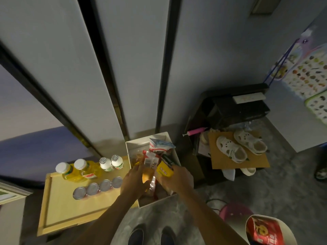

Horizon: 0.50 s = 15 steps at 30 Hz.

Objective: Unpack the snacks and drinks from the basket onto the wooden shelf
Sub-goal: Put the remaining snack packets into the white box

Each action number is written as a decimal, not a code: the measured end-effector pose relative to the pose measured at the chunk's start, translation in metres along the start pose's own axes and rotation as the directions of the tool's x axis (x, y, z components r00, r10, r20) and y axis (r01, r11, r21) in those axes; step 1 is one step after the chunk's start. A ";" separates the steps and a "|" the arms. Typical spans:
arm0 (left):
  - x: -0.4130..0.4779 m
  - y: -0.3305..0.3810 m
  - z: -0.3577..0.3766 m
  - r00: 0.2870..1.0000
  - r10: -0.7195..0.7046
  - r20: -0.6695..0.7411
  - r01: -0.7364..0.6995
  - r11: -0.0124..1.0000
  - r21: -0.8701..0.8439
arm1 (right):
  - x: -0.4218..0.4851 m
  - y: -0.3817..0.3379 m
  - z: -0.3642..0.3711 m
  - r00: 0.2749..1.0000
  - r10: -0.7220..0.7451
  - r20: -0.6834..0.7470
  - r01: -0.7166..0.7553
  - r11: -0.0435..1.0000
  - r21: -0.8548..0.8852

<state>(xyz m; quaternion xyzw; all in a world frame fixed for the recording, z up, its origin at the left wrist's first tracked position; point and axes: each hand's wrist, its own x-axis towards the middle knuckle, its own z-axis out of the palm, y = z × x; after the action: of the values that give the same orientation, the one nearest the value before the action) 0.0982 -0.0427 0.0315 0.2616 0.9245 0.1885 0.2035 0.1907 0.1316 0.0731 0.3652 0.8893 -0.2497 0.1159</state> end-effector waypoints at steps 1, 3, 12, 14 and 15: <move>-0.001 0.003 -0.011 1.000 0.007 -0.011 -0.007 1.000 0.005 | 0.000 -0.002 -0.007 1.000 -0.015 -0.012 0.014 1.000 -0.009; -0.002 0.008 -0.038 0.997 0.020 -0.075 -0.020 1.000 -0.001 | 0.002 -0.009 -0.024 0.997 -0.070 -0.044 0.069 0.997 -0.017; -0.017 0.004 -0.168 0.951 0.060 -0.304 -0.034 0.995 0.090 | -0.035 -0.079 -0.132 0.955 -0.203 -0.214 0.179 0.976 -0.127; -0.024 0.002 -0.192 0.938 0.073 -0.340 -0.040 0.994 0.104 | -0.049 -0.093 -0.144 0.947 -0.205 -0.248 0.175 0.975 -0.135; -0.030 0.002 -0.203 0.932 0.075 -0.355 -0.041 0.994 0.101 | -0.057 -0.100 -0.149 0.941 -0.209 -0.266 0.180 0.975 -0.131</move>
<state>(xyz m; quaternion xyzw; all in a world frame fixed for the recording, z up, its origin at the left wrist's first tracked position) 0.0257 -0.1073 0.2122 0.2592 0.9456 0.1960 0.0139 0.1570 0.1157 0.2580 0.3003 0.9403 -0.1591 -0.0163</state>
